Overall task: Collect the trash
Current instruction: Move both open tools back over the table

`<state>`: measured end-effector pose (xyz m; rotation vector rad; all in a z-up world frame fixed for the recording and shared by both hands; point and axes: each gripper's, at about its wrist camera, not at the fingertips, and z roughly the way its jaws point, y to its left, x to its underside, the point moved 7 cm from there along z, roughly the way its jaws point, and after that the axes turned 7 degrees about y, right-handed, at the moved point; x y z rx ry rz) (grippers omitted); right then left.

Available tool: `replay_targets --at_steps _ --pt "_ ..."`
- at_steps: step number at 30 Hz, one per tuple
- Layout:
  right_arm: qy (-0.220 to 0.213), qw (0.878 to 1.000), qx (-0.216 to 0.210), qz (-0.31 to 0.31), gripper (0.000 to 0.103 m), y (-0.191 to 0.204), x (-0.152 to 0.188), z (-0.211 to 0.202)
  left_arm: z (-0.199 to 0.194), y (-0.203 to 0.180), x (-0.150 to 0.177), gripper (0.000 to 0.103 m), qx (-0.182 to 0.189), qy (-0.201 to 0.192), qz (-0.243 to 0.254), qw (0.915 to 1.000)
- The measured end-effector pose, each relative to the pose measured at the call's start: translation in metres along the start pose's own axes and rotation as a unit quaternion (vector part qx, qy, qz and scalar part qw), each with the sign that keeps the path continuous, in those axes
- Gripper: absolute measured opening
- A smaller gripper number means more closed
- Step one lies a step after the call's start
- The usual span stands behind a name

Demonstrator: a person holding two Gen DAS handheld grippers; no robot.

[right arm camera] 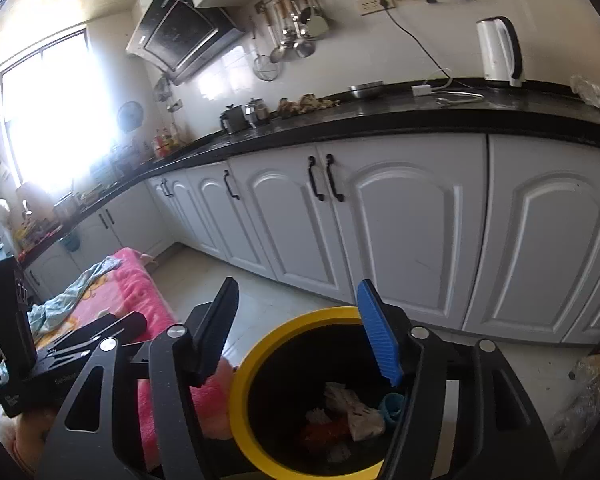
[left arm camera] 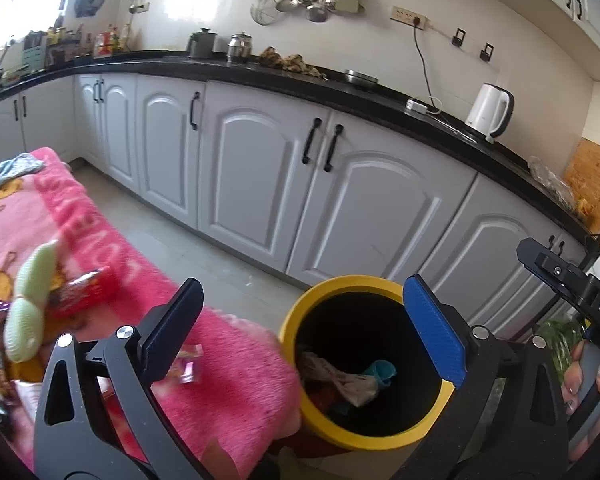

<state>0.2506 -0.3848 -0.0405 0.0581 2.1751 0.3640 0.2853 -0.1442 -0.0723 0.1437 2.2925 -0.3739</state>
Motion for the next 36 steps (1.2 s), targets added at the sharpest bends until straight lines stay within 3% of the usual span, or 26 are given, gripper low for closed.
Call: replay_targets --at_steps 19,36 --pt "-0.009 0.997 -0.026 -0.066 0.082 0.074 0.008 -0.016 -0.072 0.072 -0.001 0.092 -0.046 -0.046 -0.053 0.9964" --pt "0.025 0.989 -0.076 -0.128 0.085 0.155 0.035 -0.010 -0.125 0.155 0.018 0.092 -0.095 -0.069 -0.120 0.9858"
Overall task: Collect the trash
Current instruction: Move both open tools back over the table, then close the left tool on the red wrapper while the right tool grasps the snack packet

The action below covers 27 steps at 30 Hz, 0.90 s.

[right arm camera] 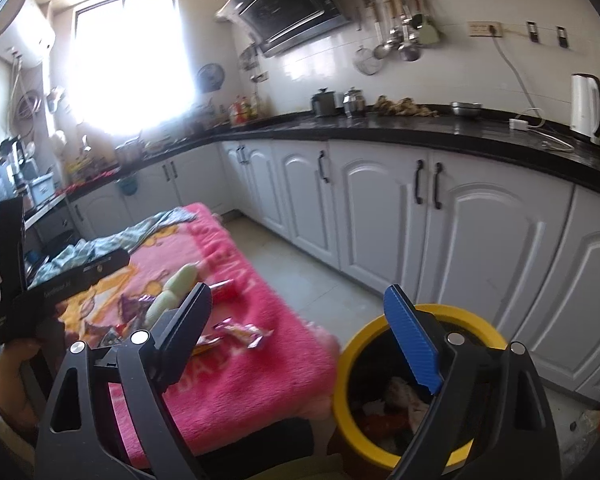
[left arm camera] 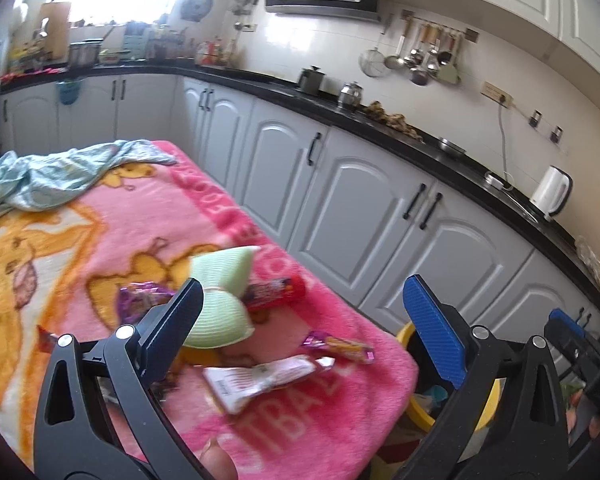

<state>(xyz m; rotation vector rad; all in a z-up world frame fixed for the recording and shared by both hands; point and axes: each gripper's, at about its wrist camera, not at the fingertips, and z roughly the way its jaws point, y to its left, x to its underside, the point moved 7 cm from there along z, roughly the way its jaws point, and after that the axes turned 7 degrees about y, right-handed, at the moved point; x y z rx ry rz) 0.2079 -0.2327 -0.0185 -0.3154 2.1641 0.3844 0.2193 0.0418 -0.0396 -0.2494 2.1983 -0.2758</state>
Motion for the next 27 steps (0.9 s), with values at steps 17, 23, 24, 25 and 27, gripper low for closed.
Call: replay_targets --at_steps 17,23,24,25,27 --pt "0.080 0.994 -0.031 -0.072 0.085 0.072 0.031 0.060 -0.024 0.098 0.011 0.092 -0.057 0.000 -0.060 0.9966" --pt "0.121 0.989 -0.075 -0.051 0.085 0.098 0.046 0.082 -0.028 0.135 0.023 0.092 -0.078 0.011 -0.096 0.9922" --pt "0.126 0.988 -0.078 -0.047 0.085 0.102 0.047 0.086 -0.029 0.141 0.025 0.092 -0.083 0.012 -0.099 0.9915" --pt "0.131 0.987 -0.079 -0.042 0.085 0.105 0.048 0.091 -0.031 0.147 0.028 0.092 -0.088 0.012 -0.102 0.9908" --pt "0.138 0.987 -0.078 -0.033 0.085 0.108 0.050 0.101 -0.033 0.159 0.033 0.092 -0.096 0.016 -0.112 0.9889"
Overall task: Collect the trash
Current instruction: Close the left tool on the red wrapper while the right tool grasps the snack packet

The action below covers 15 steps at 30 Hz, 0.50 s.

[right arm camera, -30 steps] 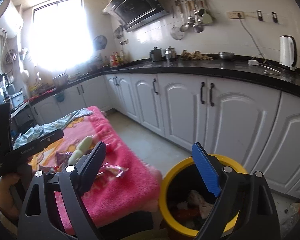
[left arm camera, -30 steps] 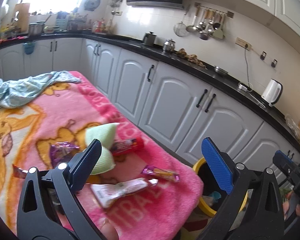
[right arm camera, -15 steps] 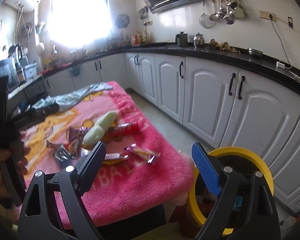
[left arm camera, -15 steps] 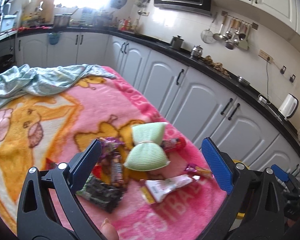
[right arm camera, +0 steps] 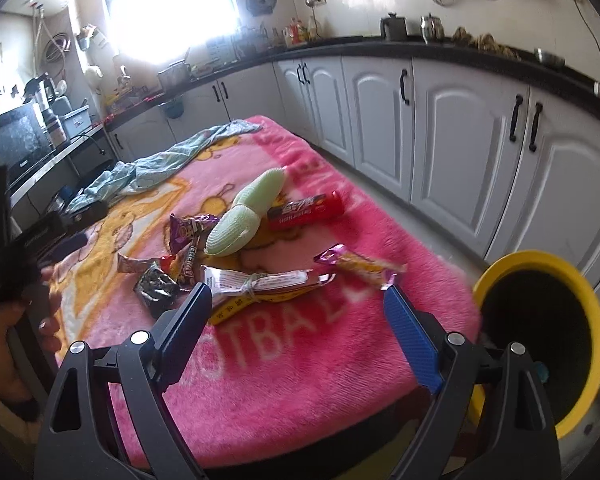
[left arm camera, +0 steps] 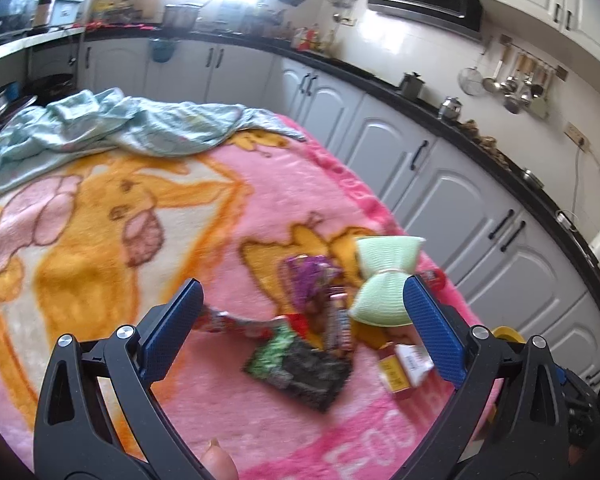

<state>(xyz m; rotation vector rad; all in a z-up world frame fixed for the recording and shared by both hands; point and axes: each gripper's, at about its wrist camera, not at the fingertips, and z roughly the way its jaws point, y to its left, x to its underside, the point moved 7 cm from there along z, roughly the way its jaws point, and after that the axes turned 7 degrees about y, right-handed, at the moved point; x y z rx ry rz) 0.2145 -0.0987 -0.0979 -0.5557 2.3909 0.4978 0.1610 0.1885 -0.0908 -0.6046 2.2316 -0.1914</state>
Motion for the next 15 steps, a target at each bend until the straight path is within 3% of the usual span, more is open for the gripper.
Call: replay_targets --at_steps 7,12,15 --pt "0.034 0.996 -0.009 0.078 0.083 0.001 -0.007 0.043 0.011 0.045 0.013 0.092 -0.020 0.023 -0.046 0.9985" --pt "0.079 0.984 -0.018 0.159 0.067 -0.005 -0.001 0.080 0.028 0.072 0.026 0.092 0.001 0.056 -0.102 0.9932" --pt "0.096 0.974 -0.032 0.202 0.062 -0.009 0.002 0.095 0.037 0.078 0.030 0.090 0.022 0.071 -0.135 0.9881"
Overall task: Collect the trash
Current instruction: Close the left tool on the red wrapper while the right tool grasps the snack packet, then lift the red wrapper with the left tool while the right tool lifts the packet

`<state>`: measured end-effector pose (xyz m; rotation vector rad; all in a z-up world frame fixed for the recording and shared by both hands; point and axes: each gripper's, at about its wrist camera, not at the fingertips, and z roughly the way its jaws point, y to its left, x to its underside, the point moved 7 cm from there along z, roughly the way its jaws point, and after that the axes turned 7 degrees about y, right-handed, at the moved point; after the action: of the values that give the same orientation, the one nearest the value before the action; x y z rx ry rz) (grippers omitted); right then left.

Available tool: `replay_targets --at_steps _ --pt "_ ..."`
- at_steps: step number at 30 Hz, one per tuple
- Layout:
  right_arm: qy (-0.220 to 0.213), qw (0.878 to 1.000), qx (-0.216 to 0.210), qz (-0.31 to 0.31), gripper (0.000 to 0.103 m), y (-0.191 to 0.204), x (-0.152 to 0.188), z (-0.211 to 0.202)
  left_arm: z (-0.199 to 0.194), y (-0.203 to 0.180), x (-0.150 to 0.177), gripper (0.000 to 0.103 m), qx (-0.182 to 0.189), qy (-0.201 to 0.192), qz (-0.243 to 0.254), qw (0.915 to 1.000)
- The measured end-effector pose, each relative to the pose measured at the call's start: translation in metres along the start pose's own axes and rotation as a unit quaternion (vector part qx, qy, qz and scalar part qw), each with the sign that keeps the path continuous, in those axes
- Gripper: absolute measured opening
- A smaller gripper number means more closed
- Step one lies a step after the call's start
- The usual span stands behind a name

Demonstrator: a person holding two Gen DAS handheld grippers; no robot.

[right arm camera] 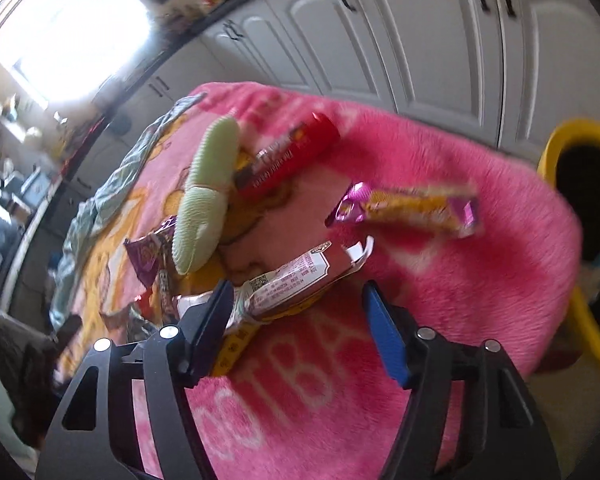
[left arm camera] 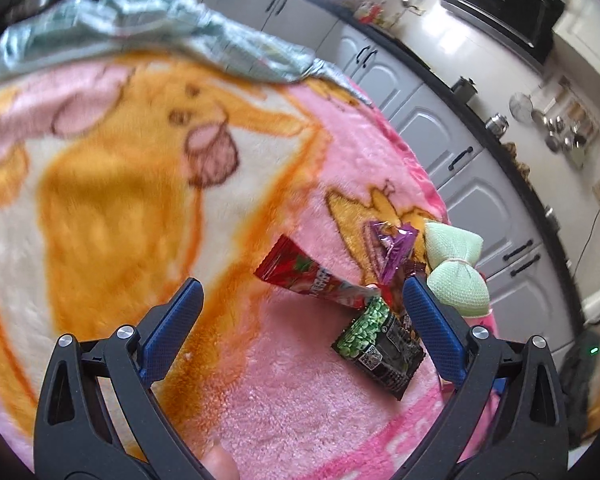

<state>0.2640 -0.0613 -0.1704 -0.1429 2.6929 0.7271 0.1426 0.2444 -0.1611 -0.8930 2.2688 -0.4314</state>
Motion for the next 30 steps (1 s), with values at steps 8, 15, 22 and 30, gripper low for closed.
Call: replay_targets --at_steps 8,15,22,30 --pt "0.008 0.999 -0.017 0.041 0.044 0.000 -0.011 0.014 0.023 0.000 -0.007 0.067 0.027 0.021 -0.058 0.9977" --pt "0.010 0.999 -0.035 0.040 0.036 0.001 -0.013 0.015 0.034 0.008 -0.016 0.026 -0.021 0.012 -0.053 0.9983" --pt "0.002 0.998 -0.062 0.011 0.029 0.012 -0.012 0.005 0.023 0.012 -0.016 0.015 0.029 0.007 -0.060 0.9977" --pt "-0.031 0.996 -0.069 -0.050 0.025 0.032 -0.010 -0.027 -0.027 -0.032 -0.021 0.015 0.058 -0.048 0.021 0.9970"
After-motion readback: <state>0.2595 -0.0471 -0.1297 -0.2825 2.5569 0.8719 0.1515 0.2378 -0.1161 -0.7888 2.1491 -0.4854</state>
